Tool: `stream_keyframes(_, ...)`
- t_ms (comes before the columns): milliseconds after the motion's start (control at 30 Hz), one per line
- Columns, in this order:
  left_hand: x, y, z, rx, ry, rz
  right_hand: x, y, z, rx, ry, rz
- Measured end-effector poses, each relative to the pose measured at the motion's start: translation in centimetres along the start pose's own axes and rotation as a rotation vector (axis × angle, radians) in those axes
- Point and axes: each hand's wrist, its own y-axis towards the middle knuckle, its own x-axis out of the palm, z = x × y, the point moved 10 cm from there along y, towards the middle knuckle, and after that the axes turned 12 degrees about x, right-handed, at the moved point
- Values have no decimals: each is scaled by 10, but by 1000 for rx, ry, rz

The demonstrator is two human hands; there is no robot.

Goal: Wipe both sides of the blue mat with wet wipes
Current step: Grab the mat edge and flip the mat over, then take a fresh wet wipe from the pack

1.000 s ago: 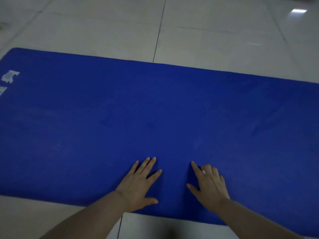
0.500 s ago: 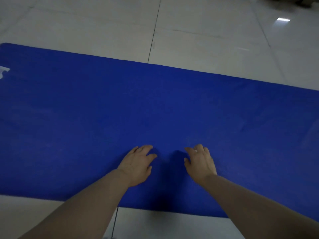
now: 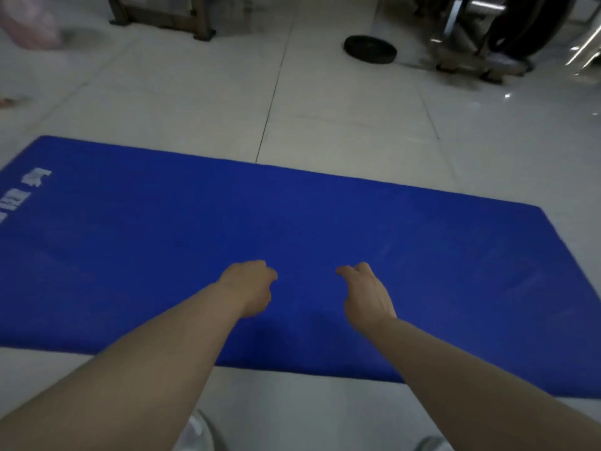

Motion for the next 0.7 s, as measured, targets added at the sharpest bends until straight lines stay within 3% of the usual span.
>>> stream_keyframes(200,-70,-73,88,92,62,10,-74,-77,31,50,78,61)
stream_keyframes(700,-143,-206,191,61,229,161,-193,-219,49,-25,200,235)
